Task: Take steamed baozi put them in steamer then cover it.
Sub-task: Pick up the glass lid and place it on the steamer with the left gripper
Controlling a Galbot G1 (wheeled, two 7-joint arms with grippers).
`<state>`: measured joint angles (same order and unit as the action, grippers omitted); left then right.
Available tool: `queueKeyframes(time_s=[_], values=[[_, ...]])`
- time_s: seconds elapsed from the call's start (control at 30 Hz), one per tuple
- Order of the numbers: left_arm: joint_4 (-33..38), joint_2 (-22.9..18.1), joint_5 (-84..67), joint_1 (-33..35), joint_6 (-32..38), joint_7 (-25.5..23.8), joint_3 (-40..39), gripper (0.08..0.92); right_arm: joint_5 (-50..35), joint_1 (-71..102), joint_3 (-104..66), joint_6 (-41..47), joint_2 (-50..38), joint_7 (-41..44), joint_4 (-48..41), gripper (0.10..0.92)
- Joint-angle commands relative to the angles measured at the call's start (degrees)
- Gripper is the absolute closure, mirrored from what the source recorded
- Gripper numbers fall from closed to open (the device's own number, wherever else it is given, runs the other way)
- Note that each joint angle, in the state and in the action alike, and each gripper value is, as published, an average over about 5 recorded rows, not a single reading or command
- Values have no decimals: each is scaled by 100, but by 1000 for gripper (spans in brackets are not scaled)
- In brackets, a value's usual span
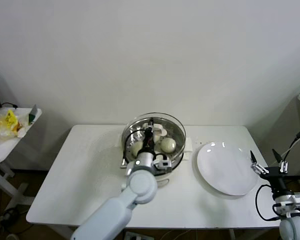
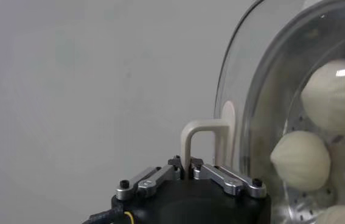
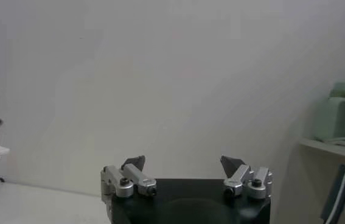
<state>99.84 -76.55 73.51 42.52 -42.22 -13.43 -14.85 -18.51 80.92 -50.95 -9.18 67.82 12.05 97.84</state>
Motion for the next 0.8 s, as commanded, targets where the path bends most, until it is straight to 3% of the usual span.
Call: queueKeyframes(time_s=[0.03,0.8], values=[[-520,-542,241,-95,-278,-11,-90,848,27,11,-99,-10,67,12,-25,203],[-612,-338,438,-5,-278,-100,61,848,99,-64,-73,-22,97,38,-65,203]])
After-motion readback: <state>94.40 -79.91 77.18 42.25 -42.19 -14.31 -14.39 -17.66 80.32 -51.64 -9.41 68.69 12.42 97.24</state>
